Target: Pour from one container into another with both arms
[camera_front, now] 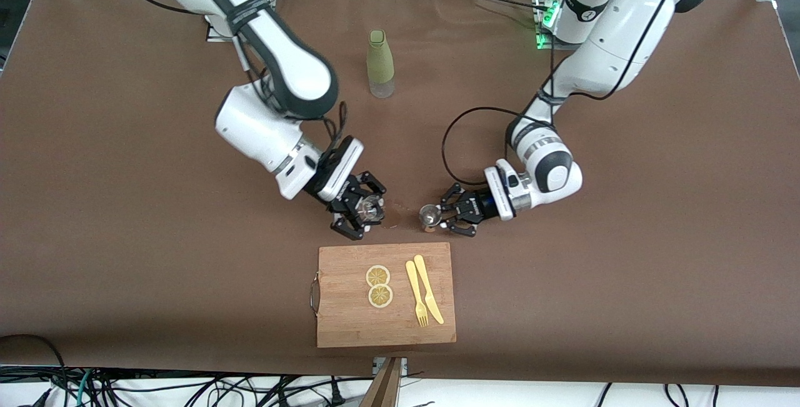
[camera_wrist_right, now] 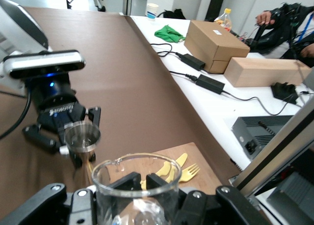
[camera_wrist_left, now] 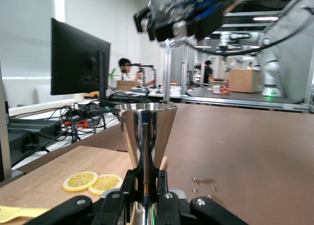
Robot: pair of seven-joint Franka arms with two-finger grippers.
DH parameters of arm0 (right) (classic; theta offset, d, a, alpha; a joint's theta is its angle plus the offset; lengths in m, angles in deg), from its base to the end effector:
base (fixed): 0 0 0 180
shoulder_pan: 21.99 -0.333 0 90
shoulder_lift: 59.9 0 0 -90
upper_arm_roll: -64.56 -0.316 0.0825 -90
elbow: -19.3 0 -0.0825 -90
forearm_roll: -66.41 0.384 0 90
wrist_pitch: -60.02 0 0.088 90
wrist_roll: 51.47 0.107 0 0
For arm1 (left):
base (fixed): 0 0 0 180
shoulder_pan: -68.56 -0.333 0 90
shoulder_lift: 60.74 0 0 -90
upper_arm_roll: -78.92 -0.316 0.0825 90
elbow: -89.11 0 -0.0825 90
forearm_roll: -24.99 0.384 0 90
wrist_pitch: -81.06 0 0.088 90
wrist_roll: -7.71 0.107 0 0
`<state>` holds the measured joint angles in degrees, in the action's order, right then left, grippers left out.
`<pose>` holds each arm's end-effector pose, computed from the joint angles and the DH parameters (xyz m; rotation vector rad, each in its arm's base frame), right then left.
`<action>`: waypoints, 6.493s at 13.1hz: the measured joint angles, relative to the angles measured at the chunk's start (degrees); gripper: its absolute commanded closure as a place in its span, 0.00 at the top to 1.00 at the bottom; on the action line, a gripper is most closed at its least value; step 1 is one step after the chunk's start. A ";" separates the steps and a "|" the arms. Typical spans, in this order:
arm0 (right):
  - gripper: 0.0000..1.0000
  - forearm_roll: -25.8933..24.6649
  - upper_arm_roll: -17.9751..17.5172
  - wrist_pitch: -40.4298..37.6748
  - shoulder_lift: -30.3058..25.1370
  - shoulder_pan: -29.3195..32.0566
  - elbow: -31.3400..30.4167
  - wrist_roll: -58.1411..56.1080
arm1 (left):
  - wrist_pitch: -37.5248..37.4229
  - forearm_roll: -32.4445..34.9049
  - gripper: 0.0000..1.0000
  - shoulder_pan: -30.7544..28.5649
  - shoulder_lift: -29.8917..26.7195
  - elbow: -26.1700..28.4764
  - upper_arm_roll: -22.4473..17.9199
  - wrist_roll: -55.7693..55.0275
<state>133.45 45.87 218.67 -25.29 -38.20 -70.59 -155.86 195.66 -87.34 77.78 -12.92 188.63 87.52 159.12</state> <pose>0.6417 0.3471 0.3466 -1.9465 -1.4891 -1.1710 0.6111 -0.2465 0.1241 1.4779 -1.0858 1.3597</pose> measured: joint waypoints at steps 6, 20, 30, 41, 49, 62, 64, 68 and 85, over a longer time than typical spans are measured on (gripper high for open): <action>0.00 0.00 0.38 -25.09 0.29 13.29 -1.18 -4.37 | -24.11 19.46 0.00 -5.95 -0.30 3.75 -16.93 0.95; 0.00 -2.95 8.59 -61.31 16.02 32.19 -3.97 -28.58 | -50.91 40.24 0.00 -17.02 9.28 -4.73 -33.03 6.19; 1.00 -9.26 9.52 -65.47 22.15 38.18 -4.39 -36.20 | -53.60 40.24 0.00 -18.38 14.01 -9.33 -33.98 7.07; 1.00 -12.25 12.68 -66.49 21.32 39.84 -3.59 -36.14 | -48.55 40.29 1.00 -18.70 14.82 -11.26 -34.59 4.84; 1.00 -26.63 16.42 -76.29 7.01 40.54 1.96 -11.63 | -38.27 51.82 1.00 -16.35 7.09 -18.84 -34.68 -22.97; 1.00 -54.61 21.49 -77.63 -22.30 21.58 1.82 40.76 | -29.70 85.98 1.00 -7.92 -20.36 -19.90 -26.35 -112.74; 1.00 -57.84 22.96 -77.61 -23.71 18.80 1.59 49.72 | -29.63 91.58 1.00 -7.94 -23.62 -19.90 -22.33 -123.79; 1.00 -65.65 24.01 -77.47 -25.17 12.79 1.44 71.84 | -29.85 99.35 1.00 -7.95 -29.35 -19.88 -14.42 -141.13; 1.00 -66.84 25.54 -69.40 -33.04 10.88 -2.39 95.31 | -31.01 110.25 1.00 -8.61 -34.68 -24.65 -9.30 -146.04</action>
<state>66.61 71.41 149.27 -58.33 -27.32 -72.98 -60.55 164.65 22.90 69.17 -47.61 163.98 78.22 13.08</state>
